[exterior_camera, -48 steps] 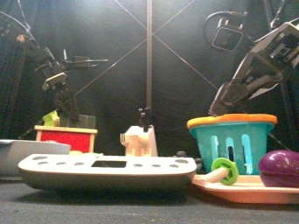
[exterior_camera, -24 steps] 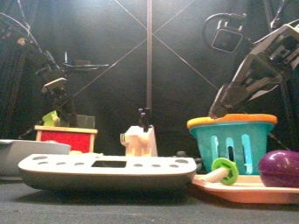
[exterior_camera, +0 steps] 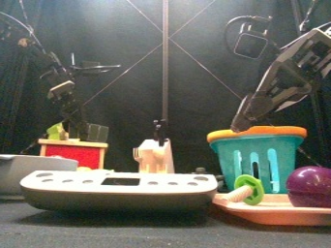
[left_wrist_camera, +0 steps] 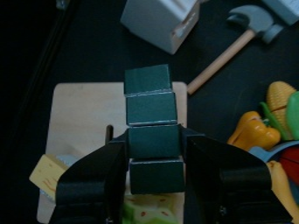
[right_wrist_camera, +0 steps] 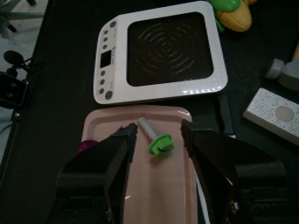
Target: Grab green sushi roll
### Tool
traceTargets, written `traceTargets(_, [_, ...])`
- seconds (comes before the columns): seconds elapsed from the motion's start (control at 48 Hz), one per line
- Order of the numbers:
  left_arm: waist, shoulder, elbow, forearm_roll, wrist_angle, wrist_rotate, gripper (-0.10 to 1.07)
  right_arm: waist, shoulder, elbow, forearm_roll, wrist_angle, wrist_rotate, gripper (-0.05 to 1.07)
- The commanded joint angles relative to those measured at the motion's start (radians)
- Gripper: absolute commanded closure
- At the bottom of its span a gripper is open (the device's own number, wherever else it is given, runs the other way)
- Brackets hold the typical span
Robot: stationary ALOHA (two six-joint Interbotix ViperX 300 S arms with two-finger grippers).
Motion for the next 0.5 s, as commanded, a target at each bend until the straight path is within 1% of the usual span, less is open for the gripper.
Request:
traceTargets(0.0, [-0.020, -0.020, -0.032, -0.009, -0.005, -0.002, 0.34, -0.003, -0.012, -0.014, 0.002, -0.005, 0.002, 0.20])
traceTargets(0.167, [-0.034, -0.028, -0.032, -0.041, -0.005, 0.000, 0.34, -0.003, -0.012, -0.014, 0.000, -0.005, 0.002, 0.20])
traceTargets(0.479, [-0.034, -0.028, -0.032, -0.100, -0.003, 0.000, 0.34, -0.003, -0.012, -0.018, 0.002, 0.002, 0.002, 0.20])
